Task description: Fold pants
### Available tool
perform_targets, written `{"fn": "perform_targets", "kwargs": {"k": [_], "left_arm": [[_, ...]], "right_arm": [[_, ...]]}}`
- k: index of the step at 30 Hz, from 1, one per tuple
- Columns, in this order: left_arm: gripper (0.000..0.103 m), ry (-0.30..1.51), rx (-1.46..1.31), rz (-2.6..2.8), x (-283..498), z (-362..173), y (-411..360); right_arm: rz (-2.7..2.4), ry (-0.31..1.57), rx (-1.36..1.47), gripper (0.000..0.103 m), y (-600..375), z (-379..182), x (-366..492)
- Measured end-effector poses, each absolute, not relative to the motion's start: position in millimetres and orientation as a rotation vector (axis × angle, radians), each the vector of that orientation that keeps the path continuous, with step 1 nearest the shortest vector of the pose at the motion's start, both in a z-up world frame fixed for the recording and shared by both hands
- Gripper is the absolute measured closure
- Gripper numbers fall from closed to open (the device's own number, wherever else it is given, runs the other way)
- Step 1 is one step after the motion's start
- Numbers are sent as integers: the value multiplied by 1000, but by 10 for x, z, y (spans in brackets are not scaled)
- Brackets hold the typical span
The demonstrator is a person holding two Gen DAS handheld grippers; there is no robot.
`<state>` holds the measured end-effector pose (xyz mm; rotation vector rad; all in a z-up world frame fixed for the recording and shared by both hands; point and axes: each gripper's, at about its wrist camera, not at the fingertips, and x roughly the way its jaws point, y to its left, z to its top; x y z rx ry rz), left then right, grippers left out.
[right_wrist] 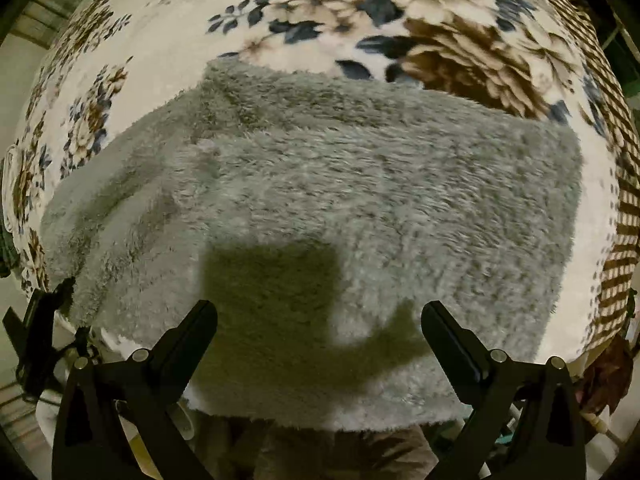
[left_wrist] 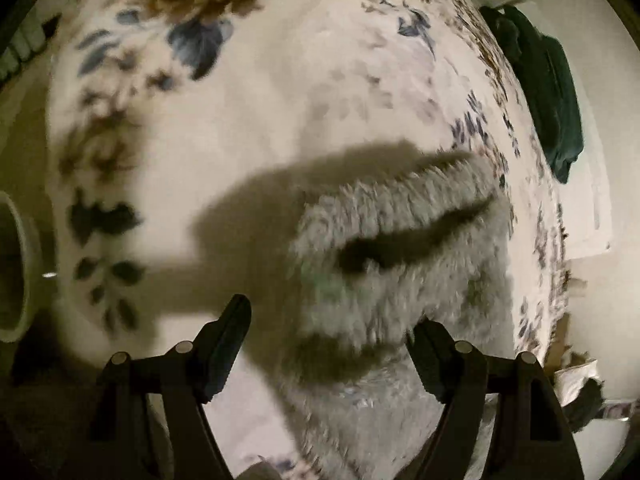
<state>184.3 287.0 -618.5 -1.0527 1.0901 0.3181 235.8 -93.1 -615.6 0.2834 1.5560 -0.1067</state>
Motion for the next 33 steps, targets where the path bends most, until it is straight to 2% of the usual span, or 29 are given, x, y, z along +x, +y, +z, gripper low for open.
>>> {"fn": "perform_targets", "kwargs": {"k": [5, 7, 8, 9, 11, 18, 21, 24, 29, 33], "left_arm": [[32, 1026, -1127, 287, 1967, -6252, 2894], [45, 1006, -1156, 260, 2001, -6263, 2872], [68, 1000, -1159, 246, 2022, -6249, 2856], [82, 995, -1141, 234, 2043, -6208, 2839], [89, 969, -1081, 202, 2067, -6057, 2776], [92, 887, -779, -19, 2092, -4940, 2089], [92, 886, -612, -172, 2041, -4400, 1446], [92, 914, -478, -333, 1968, -4115, 679], [92, 1024, -335, -520, 1787, -4187, -510], [92, 1106, -213, -593, 1666, -4551, -1313]], "right_arm": [[-128, 1548, 277, 0, -948, -6312, 2421], [-137, 1558, 288, 0, -955, -6378, 2426], [-139, 1561, 301, 0, -962, -6403, 2422], [-141, 1563, 309, 0, -964, -6420, 2420], [-146, 1563, 326, 0, -994, -6436, 2378], [-153, 1546, 399, 0, -1260, -6354, 2120], [-180, 1530, 453, 0, -1506, -6261, 1959], [-227, 1507, 505, 0, -1822, -6147, 1698], [-326, 1470, 571, 0, -2486, -5990, 1155], [-427, 1464, 619, 0, -3106, -5953, 688]]}}
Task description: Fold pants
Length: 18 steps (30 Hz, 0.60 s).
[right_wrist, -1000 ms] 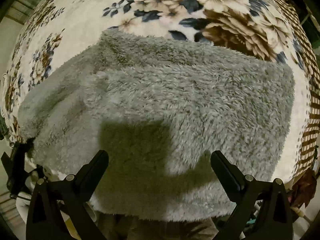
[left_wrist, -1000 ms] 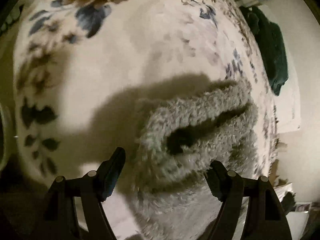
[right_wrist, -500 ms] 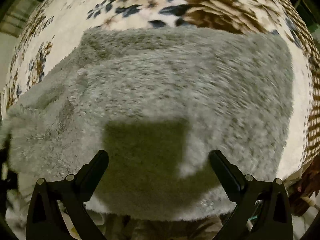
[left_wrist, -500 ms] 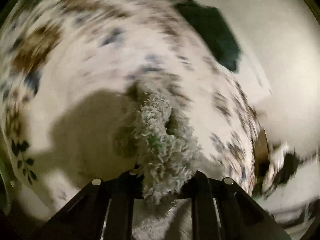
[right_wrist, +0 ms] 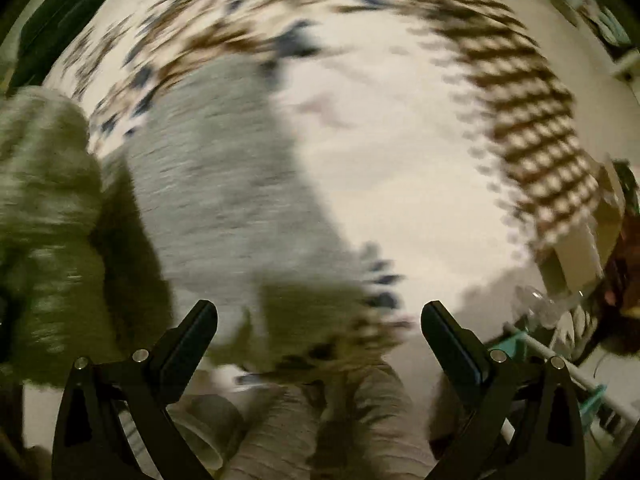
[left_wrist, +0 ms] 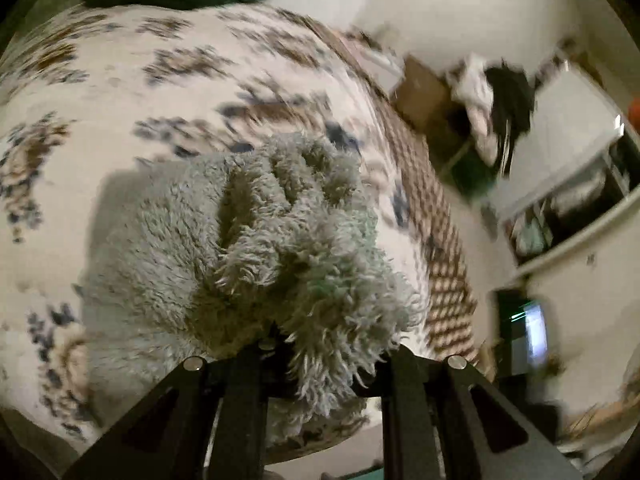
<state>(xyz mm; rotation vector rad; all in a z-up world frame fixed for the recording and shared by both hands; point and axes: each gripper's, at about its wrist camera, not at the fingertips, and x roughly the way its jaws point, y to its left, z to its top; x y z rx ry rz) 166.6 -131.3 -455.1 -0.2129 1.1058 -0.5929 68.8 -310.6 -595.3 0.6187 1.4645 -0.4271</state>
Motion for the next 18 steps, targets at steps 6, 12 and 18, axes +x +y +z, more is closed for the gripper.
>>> {"fn": "perform_targets", "kwargs": {"k": [6, 12, 18], "left_arm": [[62, 1322, -126, -575, 1582, -4872, -1758], [29, 1281, -142, -581, 1491, -4433, -1540], [29, 1146, -118, -347, 1591, -4206, -884]], "right_arm": [[-449, 1441, 680, 0, -3542, -5951, 501], [-230, 1351, 848, 0, -3607, -5880, 767], [37, 1314, 833, 0, -3186, -5788, 1400]]}}
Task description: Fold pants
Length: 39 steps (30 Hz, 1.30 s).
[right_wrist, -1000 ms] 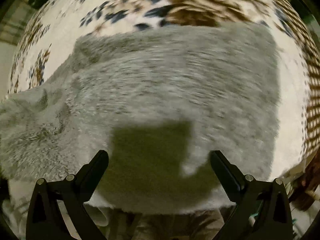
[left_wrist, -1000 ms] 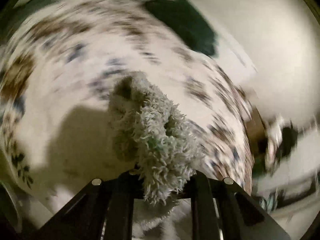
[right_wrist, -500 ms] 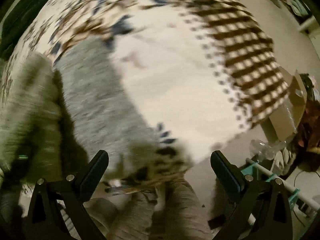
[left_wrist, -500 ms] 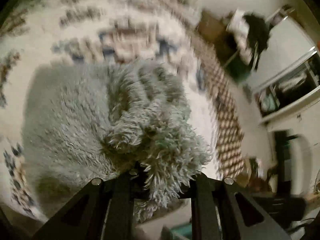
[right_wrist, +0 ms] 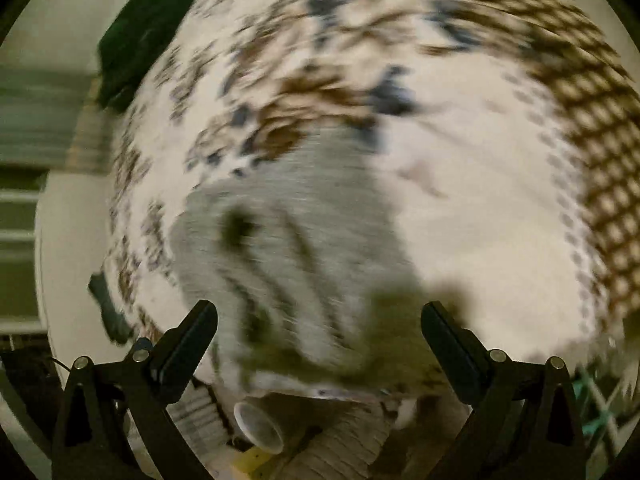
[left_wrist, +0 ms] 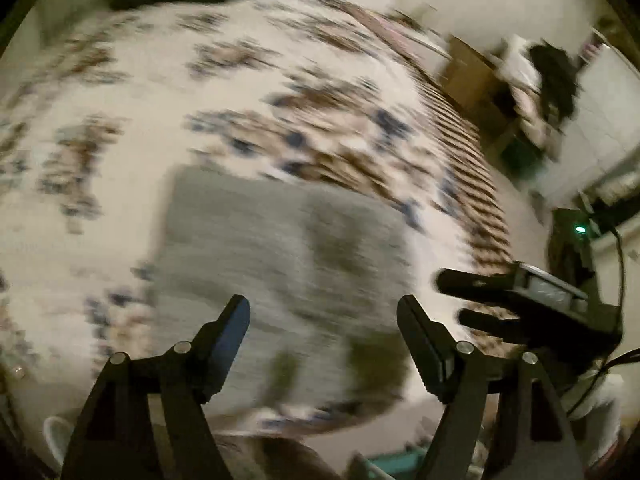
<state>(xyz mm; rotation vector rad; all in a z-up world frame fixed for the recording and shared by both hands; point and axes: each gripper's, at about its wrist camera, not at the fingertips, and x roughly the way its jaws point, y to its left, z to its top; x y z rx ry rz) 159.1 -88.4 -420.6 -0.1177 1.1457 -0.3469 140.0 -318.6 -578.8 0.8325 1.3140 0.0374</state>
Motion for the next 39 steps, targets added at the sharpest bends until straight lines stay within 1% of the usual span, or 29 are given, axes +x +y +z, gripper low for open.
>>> {"fn": "perform_targets", "kwargs": {"k": [2, 5, 6, 8, 9, 10, 13, 17, 20, 26, 27, 29, 30, 31, 32, 33, 34, 39], "left_arm": [[29, 1131, -119, -235, 1700, -4248, -583], [29, 1149, -129, -122, 1803, -4370, -274], [29, 1153, -141, -93, 1827, -4401, -186], [29, 1153, -156, -52, 1840, -4455, -50], [29, 1151, -160, -38, 1843, -4475, -10], [29, 1153, -163, -37, 1847, -4478, 7], [29, 1172, -202, -63, 1853, -4523, -15], [29, 1186, -216, -125, 1917, -4571, -180], [29, 1194, -206, -170, 1985, -4639, -373], [29, 1242, -145, -244, 2242, -4963, -789], [29, 1259, -128, -256, 2296, -5047, -850], [29, 1285, -118, -264, 2357, -5149, -901], [29, 1295, -117, -265, 2383, -5193, -913], [29, 1303, -122, -269, 2399, -5213, -917], [28, 1309, -128, -276, 2409, -5215, -923], [28, 1306, -124, -275, 2407, -5202, -930], [28, 1304, -119, -276, 2402, -5190, -935], [29, 1316, -115, -284, 2384, -5196, -966]], "right_arm": [[93, 1335, 816, 0, -3016, -5826, 1601], [133, 1389, 822, 0, -2804, -6045, 1870], [141, 1406, 840, 2, -2744, -6114, 1935], [153, 1402, 830, 28, -2631, -6160, 1988], [132, 1394, 766, 65, -2582, -6117, 2002], [95, 1384, 702, 70, -2554, -6055, 1995], [58, 1328, 748, 75, -2733, -5944, 1893], [-32, 1260, 816, 76, -3231, -5693, 1673], [-105, 1247, 853, 76, -3594, -5649, 1536], [-246, 1281, 870, 75, -4120, -5959, 1400], [-267, 1299, 858, 72, -4166, -6037, 1389], [-296, 1395, 835, 57, -4219, -6327, 1413], [-328, 1451, 822, 40, -4250, -6472, 1402], [-370, 1500, 813, 32, -4285, -6602, 1367], [-391, 1512, 827, 29, -4318, -6665, 1320], [-402, 1505, 860, 23, -4344, -6683, 1268], [-412, 1486, 892, 21, -4363, -6657, 1210], [-330, 1352, 1007, 21, -4260, -6355, 995]]}}
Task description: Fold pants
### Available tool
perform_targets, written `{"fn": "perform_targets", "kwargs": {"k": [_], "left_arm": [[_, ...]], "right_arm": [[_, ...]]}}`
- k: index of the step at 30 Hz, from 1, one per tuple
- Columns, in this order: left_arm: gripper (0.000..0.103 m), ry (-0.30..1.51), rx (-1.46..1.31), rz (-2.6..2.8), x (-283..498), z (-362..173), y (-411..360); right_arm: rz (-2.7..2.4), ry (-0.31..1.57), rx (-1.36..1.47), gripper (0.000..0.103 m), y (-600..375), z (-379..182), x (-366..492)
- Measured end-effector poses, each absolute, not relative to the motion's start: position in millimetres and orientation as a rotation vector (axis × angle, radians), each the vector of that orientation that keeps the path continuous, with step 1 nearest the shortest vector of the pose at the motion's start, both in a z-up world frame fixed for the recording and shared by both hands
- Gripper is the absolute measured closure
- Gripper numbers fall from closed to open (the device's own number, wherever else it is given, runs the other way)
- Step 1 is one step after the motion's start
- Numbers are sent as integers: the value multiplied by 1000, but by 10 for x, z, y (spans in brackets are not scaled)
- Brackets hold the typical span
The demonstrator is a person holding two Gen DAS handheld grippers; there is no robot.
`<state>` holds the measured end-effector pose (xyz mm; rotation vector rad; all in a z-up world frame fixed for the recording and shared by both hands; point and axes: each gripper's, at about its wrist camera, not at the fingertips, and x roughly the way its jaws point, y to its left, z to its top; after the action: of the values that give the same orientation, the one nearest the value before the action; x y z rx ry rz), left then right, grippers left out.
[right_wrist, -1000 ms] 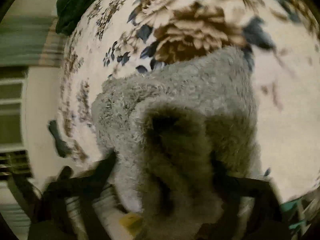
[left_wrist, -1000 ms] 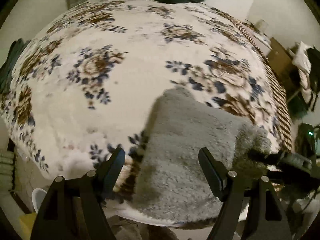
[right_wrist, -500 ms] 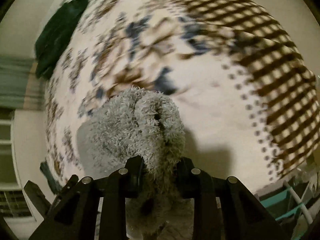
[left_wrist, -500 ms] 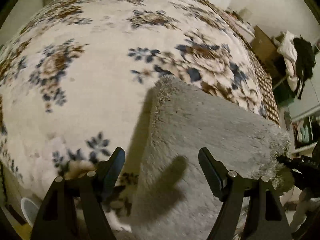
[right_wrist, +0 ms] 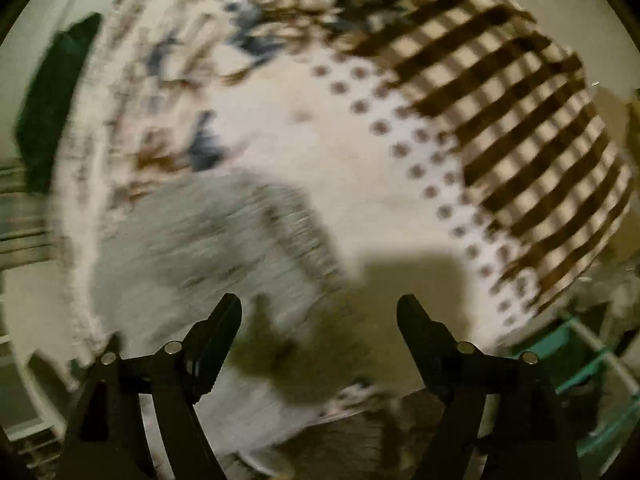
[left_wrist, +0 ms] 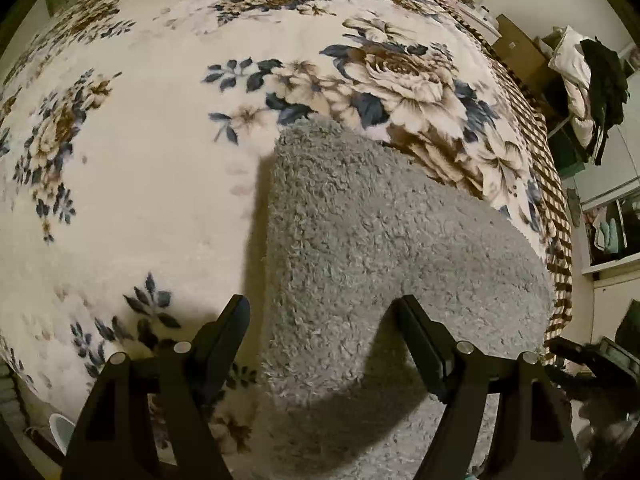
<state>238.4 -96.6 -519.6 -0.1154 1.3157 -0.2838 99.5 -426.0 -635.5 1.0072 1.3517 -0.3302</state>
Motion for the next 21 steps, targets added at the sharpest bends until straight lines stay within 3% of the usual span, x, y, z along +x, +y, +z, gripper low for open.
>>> {"fn": "perform_targets", "kwargs": {"k": [6, 15, 21], "left_arm": [[29, 1341, -139, -292, 2460, -5216, -970], [29, 1317, -213, -332, 2856, -4974, -936], [29, 1363, -401, -338, 3387, -5233, -829]], "right_arm": [[-433, 1647, 928, 21, -4186, -6983, 829], [-290, 1315, 1059, 21, -4511, -6293, 1363], [-187, 1395, 1249, 21, -4614, -6766, 2067]]}}
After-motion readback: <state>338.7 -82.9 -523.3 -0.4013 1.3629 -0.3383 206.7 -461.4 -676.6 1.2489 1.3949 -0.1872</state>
